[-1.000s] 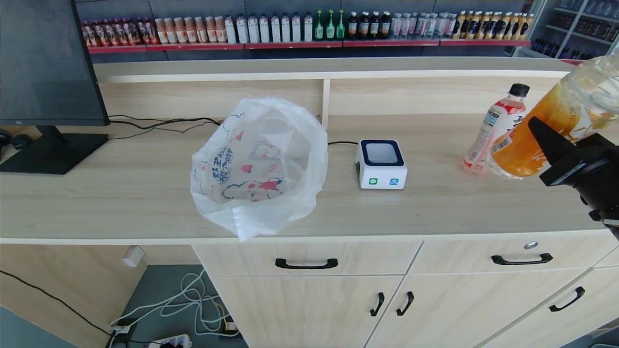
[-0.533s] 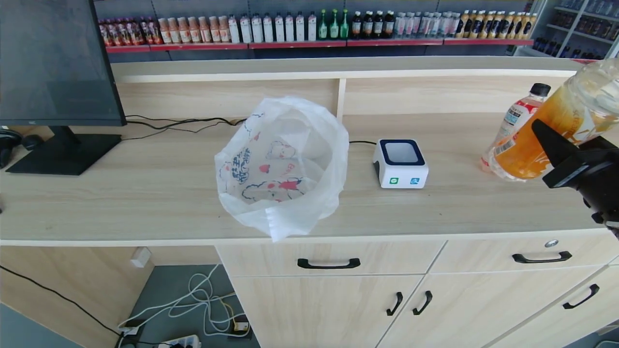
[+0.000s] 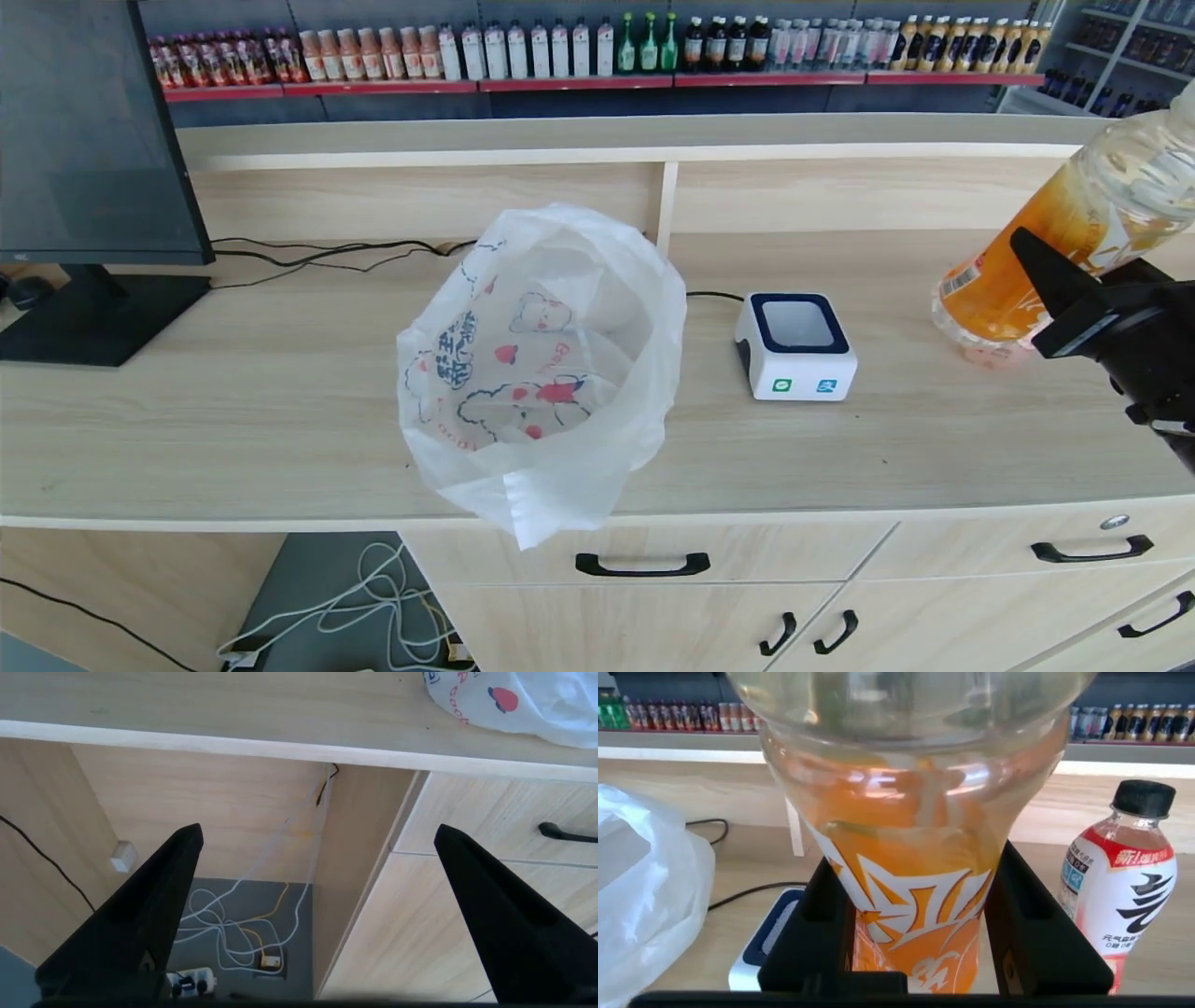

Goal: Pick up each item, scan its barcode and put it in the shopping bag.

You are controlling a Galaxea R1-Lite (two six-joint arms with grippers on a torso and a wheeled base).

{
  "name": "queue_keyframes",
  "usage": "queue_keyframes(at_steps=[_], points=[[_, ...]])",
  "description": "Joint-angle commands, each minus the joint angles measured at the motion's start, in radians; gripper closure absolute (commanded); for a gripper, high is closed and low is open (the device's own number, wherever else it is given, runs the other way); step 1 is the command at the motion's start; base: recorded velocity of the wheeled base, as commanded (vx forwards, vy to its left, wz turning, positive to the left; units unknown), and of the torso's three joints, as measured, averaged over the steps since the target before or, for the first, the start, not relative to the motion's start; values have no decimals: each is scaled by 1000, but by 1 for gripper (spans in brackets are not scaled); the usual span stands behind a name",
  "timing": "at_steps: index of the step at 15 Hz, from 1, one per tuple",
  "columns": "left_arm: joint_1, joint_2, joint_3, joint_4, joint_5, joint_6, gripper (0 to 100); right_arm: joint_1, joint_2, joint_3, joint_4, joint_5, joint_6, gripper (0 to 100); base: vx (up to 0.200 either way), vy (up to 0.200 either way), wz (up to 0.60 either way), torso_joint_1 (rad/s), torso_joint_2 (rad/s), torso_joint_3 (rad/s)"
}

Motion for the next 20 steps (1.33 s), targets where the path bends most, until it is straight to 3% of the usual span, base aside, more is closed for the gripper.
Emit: queue_keyframes(at_steps=[1,8,11,14,16,20], points=[[1,0,0,0,0,0,0,4,12,-1,-1,2,0,100,0,0,0,0,0,0],[1,0,0,0,0,-1,0,30,32,-47,-1,2,-14,100,0,0,343,-5,0,2],[1,0,0,0,0,-1,0,134,55,-98,-1,1,-20,100,0,0,0,0,0,0],[1,0,0,0,0,-1,0,362,61,-104,-1,2,-13,100,0,0,0,0,0,0],[2,0,0,0,0,-1,0,467,97,-125,-1,2,-14,100,0,0,0,0,0,0],[2,0,0,0,0,-3,0,556,207,-230,-1,2,-13,100,0,0,0,0,0,0]])
